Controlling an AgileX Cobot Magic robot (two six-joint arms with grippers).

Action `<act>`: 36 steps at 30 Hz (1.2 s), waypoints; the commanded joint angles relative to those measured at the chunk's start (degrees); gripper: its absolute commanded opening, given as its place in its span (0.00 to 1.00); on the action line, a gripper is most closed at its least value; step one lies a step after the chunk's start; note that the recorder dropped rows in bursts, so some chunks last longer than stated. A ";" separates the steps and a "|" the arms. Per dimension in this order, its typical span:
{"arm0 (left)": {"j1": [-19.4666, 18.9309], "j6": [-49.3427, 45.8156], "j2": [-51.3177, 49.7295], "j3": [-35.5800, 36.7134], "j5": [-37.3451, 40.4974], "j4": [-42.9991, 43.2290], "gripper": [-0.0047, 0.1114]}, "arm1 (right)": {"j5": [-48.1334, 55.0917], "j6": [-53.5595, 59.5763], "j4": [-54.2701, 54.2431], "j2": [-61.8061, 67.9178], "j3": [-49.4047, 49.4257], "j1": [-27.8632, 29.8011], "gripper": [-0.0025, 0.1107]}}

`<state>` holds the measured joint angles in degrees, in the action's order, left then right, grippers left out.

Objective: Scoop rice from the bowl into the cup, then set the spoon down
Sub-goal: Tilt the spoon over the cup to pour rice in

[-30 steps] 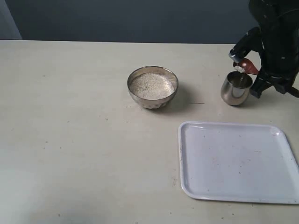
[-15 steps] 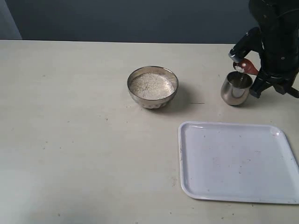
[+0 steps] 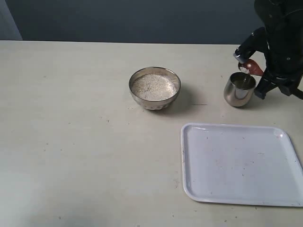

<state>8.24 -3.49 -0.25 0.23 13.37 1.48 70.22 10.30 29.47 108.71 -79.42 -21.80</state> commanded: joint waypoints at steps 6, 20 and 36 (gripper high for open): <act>0.47 0.37 0.25 -0.23 -0.08 -0.08 0.04 | -0.26 -0.10 -0.01 -0.18 0.31 0.49 0.01; 0.47 0.37 0.25 -0.23 -0.08 -0.08 0.04 | -0.26 -2.68 2.41 -1.23 4.73 0.49 0.01; 0.47 0.37 0.25 -0.23 -0.08 -0.08 0.04 | -0.93 -3.32 7.26 -1.13 4.73 -3.17 0.01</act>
<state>8.24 -3.49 -0.25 0.23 13.37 1.48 69.72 7.54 35.07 108.21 -74.76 -24.32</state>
